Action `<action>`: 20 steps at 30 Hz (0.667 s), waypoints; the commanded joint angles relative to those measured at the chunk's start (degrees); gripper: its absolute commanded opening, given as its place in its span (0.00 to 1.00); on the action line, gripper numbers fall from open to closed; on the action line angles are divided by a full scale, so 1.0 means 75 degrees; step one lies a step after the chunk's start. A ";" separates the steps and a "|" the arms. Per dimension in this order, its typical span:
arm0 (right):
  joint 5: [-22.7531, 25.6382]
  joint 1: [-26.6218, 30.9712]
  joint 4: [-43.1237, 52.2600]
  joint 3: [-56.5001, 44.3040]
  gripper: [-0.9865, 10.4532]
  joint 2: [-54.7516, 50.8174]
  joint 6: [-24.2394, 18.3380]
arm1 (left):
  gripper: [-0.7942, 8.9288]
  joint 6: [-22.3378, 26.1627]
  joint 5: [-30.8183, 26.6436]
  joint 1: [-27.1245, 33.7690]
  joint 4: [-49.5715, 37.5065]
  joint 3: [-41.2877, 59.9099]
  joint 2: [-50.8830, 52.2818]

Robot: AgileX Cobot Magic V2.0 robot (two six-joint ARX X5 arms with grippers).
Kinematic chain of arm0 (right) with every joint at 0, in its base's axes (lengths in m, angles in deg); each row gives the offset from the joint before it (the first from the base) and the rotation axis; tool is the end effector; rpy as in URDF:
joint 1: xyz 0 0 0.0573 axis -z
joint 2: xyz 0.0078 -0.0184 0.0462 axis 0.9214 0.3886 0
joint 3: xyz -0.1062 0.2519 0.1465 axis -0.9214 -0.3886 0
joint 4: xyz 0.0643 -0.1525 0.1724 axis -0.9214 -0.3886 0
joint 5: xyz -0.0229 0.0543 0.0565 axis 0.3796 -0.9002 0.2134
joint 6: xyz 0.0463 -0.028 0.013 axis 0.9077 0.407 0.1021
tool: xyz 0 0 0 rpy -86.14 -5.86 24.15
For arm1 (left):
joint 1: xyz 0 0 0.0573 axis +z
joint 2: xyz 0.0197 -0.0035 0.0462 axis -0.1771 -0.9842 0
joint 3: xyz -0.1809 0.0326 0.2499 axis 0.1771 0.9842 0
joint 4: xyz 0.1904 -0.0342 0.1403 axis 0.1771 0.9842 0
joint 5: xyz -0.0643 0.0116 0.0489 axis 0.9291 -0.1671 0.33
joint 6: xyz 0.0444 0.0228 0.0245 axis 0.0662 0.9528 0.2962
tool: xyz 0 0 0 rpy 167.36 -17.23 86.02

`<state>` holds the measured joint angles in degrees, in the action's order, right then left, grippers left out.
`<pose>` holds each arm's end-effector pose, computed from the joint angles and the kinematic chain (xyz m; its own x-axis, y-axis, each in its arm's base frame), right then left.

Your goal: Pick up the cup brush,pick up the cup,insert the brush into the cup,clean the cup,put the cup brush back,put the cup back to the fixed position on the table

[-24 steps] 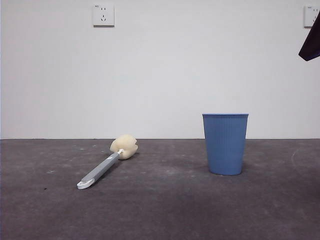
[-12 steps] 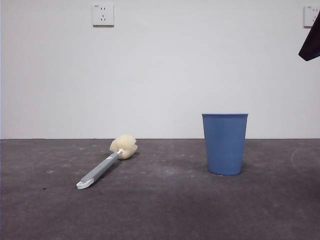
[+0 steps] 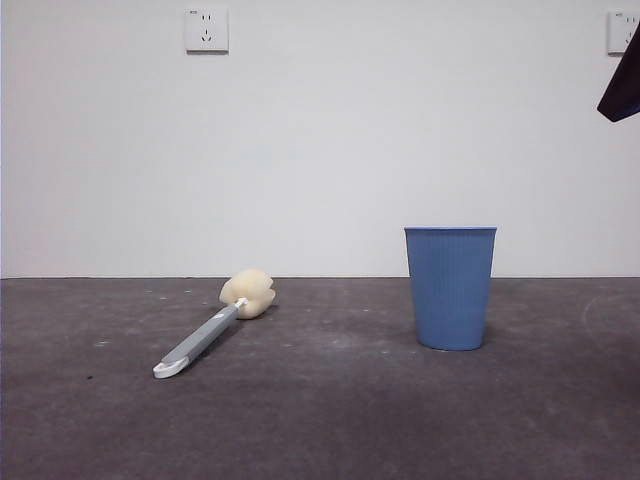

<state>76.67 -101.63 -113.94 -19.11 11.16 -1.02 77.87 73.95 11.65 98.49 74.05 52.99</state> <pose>0.0669 0.0510 0.2992 0.5362 0.5234 -0.6622 -0.4731 0.8361 0.2777 0.0388 -0.0001 0.1508 0.9839 -0.0141 -0.1784 -0.0012 0.9964 -0.0851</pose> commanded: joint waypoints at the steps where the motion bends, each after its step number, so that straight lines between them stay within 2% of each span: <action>1: 0.0023 -0.0009 0.0041 0.0012 0.09 -0.0006 0.0047 | 0.08 -0.0047 0.0052 0.0017 -0.0026 0.0102 0.0023; 5: 0.0026 -0.0009 0.0038 0.0012 0.09 -0.0006 0.0029 | 0.08 -0.0047 0.0052 0.0017 -0.0026 0.0102 0.0023; 7: 0.0321 0.0067 0.0189 0.0009 0.09 -0.0108 -0.0472 | 0.08 -0.0047 0.0052 0.0020 -0.0026 0.0105 0.0023; 10: 0.0935 0.0437 0.0752 -0.0041 0.09 -0.0431 -0.0851 | 0.08 -0.0047 0.0052 0.0017 -0.0026 0.0102 0.0023; 12: 0.0965 0.0906 0.1355 -0.0210 0.09 -0.0761 -0.1090 | 0.08 -0.0047 0.0052 0.0017 -0.0026 0.0105 0.0023; 20: 0.0968 0.2978 0.3483 -0.2136 0.09 -0.2419 -0.1186 | 0.08 -0.0047 0.0055 0.0017 -0.0026 0.0102 0.0023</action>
<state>83.99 -80.13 -89.32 -32.27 -5.80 -9.11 77.87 74.00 11.65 98.49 74.05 52.99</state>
